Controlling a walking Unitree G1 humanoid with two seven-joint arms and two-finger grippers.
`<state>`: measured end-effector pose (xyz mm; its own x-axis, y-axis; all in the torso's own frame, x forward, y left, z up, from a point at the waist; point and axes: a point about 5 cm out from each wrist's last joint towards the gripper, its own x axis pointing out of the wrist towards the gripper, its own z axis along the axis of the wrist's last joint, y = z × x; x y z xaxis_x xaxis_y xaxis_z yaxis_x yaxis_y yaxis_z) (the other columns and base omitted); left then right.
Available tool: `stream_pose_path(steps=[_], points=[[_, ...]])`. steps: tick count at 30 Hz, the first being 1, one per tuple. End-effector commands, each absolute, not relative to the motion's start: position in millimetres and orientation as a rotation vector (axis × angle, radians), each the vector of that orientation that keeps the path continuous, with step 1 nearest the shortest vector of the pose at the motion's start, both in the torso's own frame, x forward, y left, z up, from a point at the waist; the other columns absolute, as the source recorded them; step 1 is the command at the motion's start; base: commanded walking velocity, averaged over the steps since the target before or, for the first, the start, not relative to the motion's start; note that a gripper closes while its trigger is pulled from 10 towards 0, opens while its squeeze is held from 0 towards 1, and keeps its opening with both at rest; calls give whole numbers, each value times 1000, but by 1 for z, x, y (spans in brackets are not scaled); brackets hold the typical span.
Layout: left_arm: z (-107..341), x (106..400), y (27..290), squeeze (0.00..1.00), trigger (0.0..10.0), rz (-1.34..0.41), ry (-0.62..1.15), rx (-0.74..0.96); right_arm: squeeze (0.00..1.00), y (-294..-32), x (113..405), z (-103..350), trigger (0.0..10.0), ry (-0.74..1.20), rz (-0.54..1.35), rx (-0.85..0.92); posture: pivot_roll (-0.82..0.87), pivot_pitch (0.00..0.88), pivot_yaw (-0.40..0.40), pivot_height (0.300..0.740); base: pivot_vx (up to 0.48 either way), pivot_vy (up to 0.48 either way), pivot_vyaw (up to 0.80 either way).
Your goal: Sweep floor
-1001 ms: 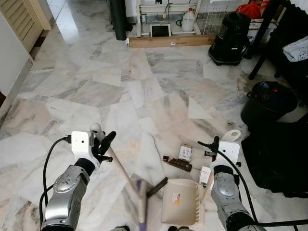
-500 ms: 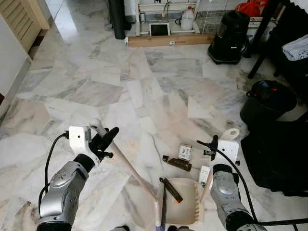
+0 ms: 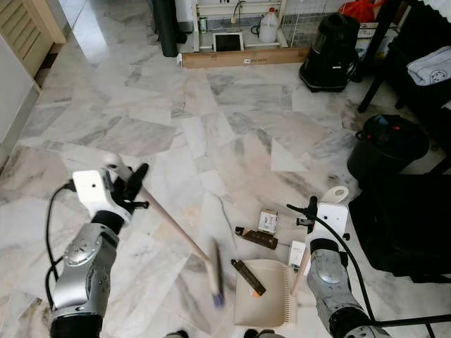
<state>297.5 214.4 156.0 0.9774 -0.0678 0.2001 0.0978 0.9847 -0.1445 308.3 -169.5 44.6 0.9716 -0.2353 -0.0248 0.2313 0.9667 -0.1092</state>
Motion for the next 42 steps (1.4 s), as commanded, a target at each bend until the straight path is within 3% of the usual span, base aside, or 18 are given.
stream_pose_path(steps=[1,12,42], points=[[165,298,214,0,10000,-90,-238,-130,0,-162,295,20,10000,168,-211,-84,155,174,26,740,0,0,0],[147,297,200,0,10000,-143,-180,-79,0,-149,296,18,10000,199,-112,88,146,188,24,740,0,0,0],[149,298,197,0,10000,-168,-196,-11,0,-153,308,37,10000,113,-45,170,140,196,17,740,0,0,0]])
